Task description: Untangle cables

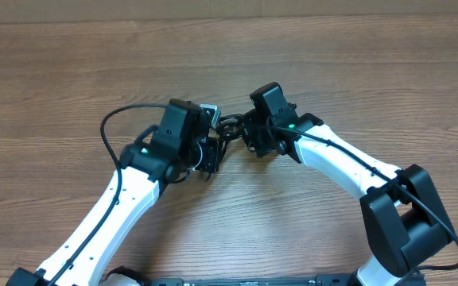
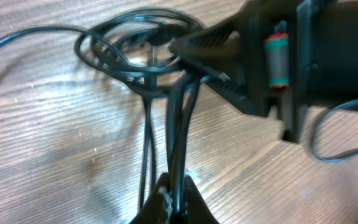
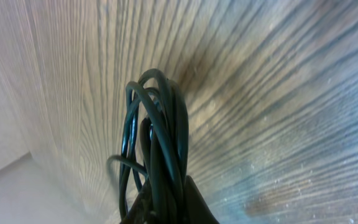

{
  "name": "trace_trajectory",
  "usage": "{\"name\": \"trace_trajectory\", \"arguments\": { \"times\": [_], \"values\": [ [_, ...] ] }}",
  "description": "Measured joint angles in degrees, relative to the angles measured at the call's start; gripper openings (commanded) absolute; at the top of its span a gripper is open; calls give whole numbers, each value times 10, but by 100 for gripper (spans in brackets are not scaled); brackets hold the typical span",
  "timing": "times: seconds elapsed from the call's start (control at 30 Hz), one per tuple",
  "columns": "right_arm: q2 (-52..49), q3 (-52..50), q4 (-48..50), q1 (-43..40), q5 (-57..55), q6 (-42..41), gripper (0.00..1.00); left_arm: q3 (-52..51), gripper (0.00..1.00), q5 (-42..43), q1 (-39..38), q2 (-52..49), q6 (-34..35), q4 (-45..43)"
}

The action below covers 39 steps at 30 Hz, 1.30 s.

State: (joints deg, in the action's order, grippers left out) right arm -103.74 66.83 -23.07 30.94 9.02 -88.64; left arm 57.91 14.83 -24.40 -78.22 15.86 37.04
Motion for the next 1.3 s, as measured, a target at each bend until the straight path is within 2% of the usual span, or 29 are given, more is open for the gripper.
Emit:
{"name": "trace_trajectory", "arguments": {
  "times": [0.13, 0.4, 0.57, 0.83, 0.9, 1.03, 1.2, 1.3],
  "values": [
    [0, 0, 0, 4, 9, 1, 4, 47, 4, 7, 0, 0, -16, 79],
    [1, 0, -2, 4, -5, 2, 4, 63, 6, -12, 0, 0, -54, 166],
    [1, 0, -11, 2, -39, 2, 5, 63, 7, -53, 0, -2, -56, 192],
    [1, 0, -47, 1, -94, 24, 10, 66, 4, -66, 0, -57, -58, 206],
    [1, 0, -60, 1, -113, 27, 16, 66, 4, -66, 0, -73, -58, 207],
    [1, 0, -87, -1, -153, 29, 40, 66, 6, -68, 0, -101, -58, 209],
    [1, 0, -134, -5, -189, 39, 72, 67, 15, -70, 0, -125, -58, 211],
    [1, 0, -154, -5, -202, 66, 84, 67, 25, -72, 0, -133, -59, 210]
  ]
}}
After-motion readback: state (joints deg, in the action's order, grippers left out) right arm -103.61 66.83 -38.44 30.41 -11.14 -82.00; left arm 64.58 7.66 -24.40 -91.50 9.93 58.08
